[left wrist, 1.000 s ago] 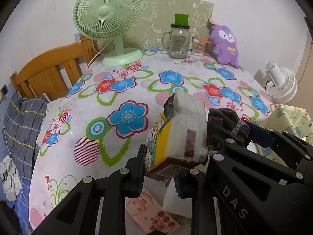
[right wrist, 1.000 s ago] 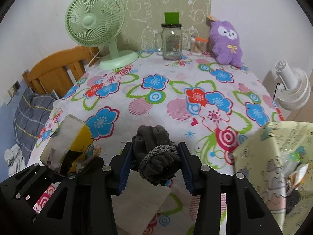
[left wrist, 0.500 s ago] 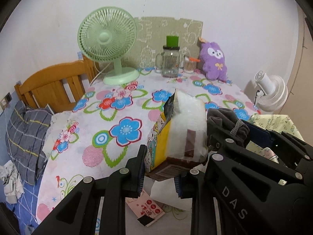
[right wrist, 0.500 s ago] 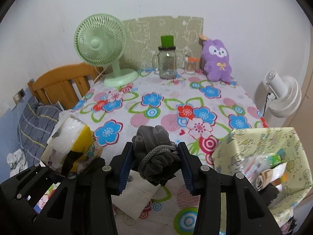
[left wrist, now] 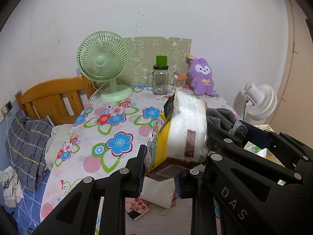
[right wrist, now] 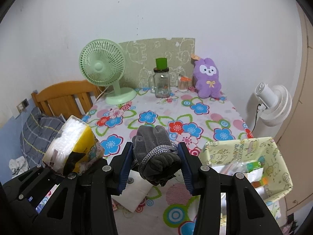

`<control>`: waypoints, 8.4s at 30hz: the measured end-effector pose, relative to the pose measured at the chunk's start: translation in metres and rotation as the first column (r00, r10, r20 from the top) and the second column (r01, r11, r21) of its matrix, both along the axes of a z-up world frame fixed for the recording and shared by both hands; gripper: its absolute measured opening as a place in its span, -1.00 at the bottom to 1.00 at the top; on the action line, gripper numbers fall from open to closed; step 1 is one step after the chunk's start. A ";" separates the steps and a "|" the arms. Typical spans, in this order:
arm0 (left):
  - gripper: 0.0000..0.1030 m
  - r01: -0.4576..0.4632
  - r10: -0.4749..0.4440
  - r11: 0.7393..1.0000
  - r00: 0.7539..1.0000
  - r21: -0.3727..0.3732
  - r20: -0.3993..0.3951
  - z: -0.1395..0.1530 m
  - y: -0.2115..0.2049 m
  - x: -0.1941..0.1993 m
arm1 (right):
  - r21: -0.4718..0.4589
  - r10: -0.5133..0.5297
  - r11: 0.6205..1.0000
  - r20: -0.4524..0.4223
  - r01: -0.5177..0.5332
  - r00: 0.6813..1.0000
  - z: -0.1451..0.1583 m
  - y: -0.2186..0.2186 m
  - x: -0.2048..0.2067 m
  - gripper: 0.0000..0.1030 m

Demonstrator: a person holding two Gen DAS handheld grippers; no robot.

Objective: Organize soft objects
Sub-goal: 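Lift the tissue pack and grey glove and carry both toward the fabric box, then lower the tissue pack and glove into the box and open both tools, then withdraw both tools from the box toward the white sponge and pink card, then grasp the pink wet-wipe pack with the left tool while the right tool grasps the white sponge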

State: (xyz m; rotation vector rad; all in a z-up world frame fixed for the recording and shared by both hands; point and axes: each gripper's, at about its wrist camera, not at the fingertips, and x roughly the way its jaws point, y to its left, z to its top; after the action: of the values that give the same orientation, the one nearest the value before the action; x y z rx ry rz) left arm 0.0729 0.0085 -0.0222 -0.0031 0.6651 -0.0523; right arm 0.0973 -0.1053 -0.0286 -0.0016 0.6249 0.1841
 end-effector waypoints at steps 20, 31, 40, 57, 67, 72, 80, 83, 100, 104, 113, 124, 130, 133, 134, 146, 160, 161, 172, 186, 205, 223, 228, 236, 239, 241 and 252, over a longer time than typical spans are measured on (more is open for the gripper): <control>-0.53 0.125 -0.124 0.992 0.991 -0.025 0.048 0.014 -0.058 -0.007 | 0.009 -0.091 0.996 0.052 0.091 0.994 0.019 -0.061 -0.021 -0.04; -0.53 0.174 -0.173 0.985 0.984 -0.013 0.042 0.011 -0.095 0.000 | 0.023 -0.141 0.990 0.053 0.140 0.989 0.016 -0.097 -0.018 -0.04; -0.53 0.206 -0.205 0.978 0.978 -0.016 0.030 0.005 -0.122 0.007 | 0.034 -0.175 0.984 0.045 0.174 0.983 0.010 -0.124 -0.013 -0.04; -0.53 0.271 -0.271 0.962 0.962 -0.004 -0.038 -0.019 -0.171 0.025 | 0.034 -0.229 0.973 -0.007 0.229 0.973 -0.015 -0.174 0.001 -0.04; -0.41 0.302 -0.300 0.953 0.948 0.002 -0.109 -0.040 -0.190 0.042 | 0.031 -0.257 0.965 -0.066 0.260 0.964 -0.036 -0.194 0.019 -0.04; -0.02 0.298 -0.293 0.954 0.947 0.018 -0.129 -0.046 -0.194 0.050 | 0.043 -0.248 0.966 -0.097 0.253 0.964 -0.045 -0.199 0.028 -0.04; 0.37 0.299 -0.291 0.953 0.946 0.037 -0.143 -0.052 -0.197 0.058 | 0.045 -0.237 0.969 -0.127 0.245 0.963 -0.055 -0.201 0.040 -0.04; 0.43 0.300 -0.292 0.953 0.945 0.037 -0.148 -0.054 -0.196 0.062 | 0.055 -0.232 0.969 -0.136 0.241 0.963 -0.058 -0.202 0.044 -0.04; 0.62 0.320 -0.313 0.947 0.939 0.025 -0.141 -0.051 -0.193 0.060 | 0.063 -0.218 0.971 -0.155 0.230 0.964 -0.060 -0.197 0.051 0.51; 0.67 0.315 -0.309 0.949 0.943 0.028 -0.122 -0.045 -0.189 0.053 | 0.058 -0.218 0.972 -0.148 0.229 0.965 -0.054 -0.193 0.045 0.60; 0.78 0.296 -0.292 0.955 0.952 0.022 -0.092 -0.033 -0.172 0.039 | 0.030 -0.224 0.973 -0.109 0.228 0.969 -0.038 -0.178 0.027 0.67; 0.86 0.268 -0.267 0.963 0.963 0.018 -0.042 -0.015 -0.146 0.019 | 0.019 -0.215 0.976 -0.054 0.216 0.975 -0.017 -0.155 0.005 0.84; 0.87 0.258 -0.258 0.966 0.966 0.018 -0.023 -0.006 -0.132 0.011 | 0.020 -0.211 0.977 -0.035 0.211 0.977 -0.008 -0.140 -0.004 0.86; 0.87 0.253 -0.253 0.967 0.967 0.019 -0.010 -0.002 -0.124 0.007 | 0.020 -0.208 0.978 -0.021 0.208 0.978 -0.002 -0.132 -0.008 0.86; 0.87 0.252 -0.252 0.968 0.968 0.020 -0.006 0.000 -0.122 0.006 | 0.020 -0.207 0.978 -0.018 0.207 0.978 -0.001 -0.131 -0.010 0.87; 0.89 0.229 -0.229 0.973 0.973 0.019 0.039 0.016 -0.093 -0.005 | 0.010 -0.193 0.981 0.025 0.192 0.981 0.019 -0.098 -0.022 0.88; 0.91 0.133 -0.135 0.990 0.990 0.036 0.044 0.010 -0.046 -0.007 | 0.020 -0.117 0.993 0.036 0.116 0.992 0.013 -0.053 -0.020 0.88; 0.91 0.127 -0.129 0.991 0.991 0.038 0.042 0.009 -0.043 -0.008 | 0.020 -0.109 0.994 0.036 0.109 0.993 0.011 -0.050 -0.020 0.88; 0.92 0.068 -0.069 0.997 0.998 0.042 0.013 -0.009 -0.011 -0.006 | 0.021 -0.049 0.999 0.005 0.049 0.999 -0.009 -0.016 -0.013 0.88; 0.92 0.003 -0.002 1.000 0.998 0.025 -0.058 -0.045 0.020 -0.001 | 0.027 0.008 1.000 -0.030 -0.008 1.000 -0.043 0.014 -0.002 0.88; 0.92 -0.059 0.059 0.998 0.982 0.002 -0.179 -0.096 0.042 0.016 | -0.040 0.051 0.998 -0.142 -0.057 0.989 -0.092 0.036 0.018 0.88; 0.82 -0.059 0.046 0.997 0.959 -0.039 -0.280 -0.134 0.053 0.016 | -0.070 0.087 0.992 -0.255 -0.108 0.963 -0.132 0.053 0.032 0.88; 0.76 -0.067 0.057 0.997 0.956 -0.024 -0.287 -0.137 0.054 0.012 | -0.071 0.111 0.988 -0.280 -0.136 0.953 -0.141 0.059 0.032 0.88; 0.53 -0.099 0.092 0.995 0.952 -0.007 -0.293 -0.141 0.062 0.018 | -0.072 0.127 0.985 -0.300 -0.156 0.946 -0.146 0.066 0.035 0.88; 0.40 -0.103 0.099 0.995 0.953 0.000 -0.286 -0.141 0.063 0.021 | -0.070 0.121 0.986 -0.306 -0.149 0.944 -0.147 0.065 0.038 0.88; 0.32 -0.105 0.101 0.994 0.954 0.001 -0.284 -0.141 0.062 0.023 | -0.070 0.117 0.987 -0.309 -0.146 0.944 -0.147 0.065 0.040 0.88; -0.06 -0.090 0.079 0.996 0.958 -0.025 -0.276 -0.138 0.068 0.034 | -0.069 0.120 0.987 -0.307 -0.148 0.944 -0.147 0.073 0.053 0.88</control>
State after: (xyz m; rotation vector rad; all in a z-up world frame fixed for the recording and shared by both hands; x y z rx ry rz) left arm 0.1074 0.0760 -0.1603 -0.0767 0.9418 0.0189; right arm 0.1503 -0.0327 -0.1758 -0.1067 0.9401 0.2908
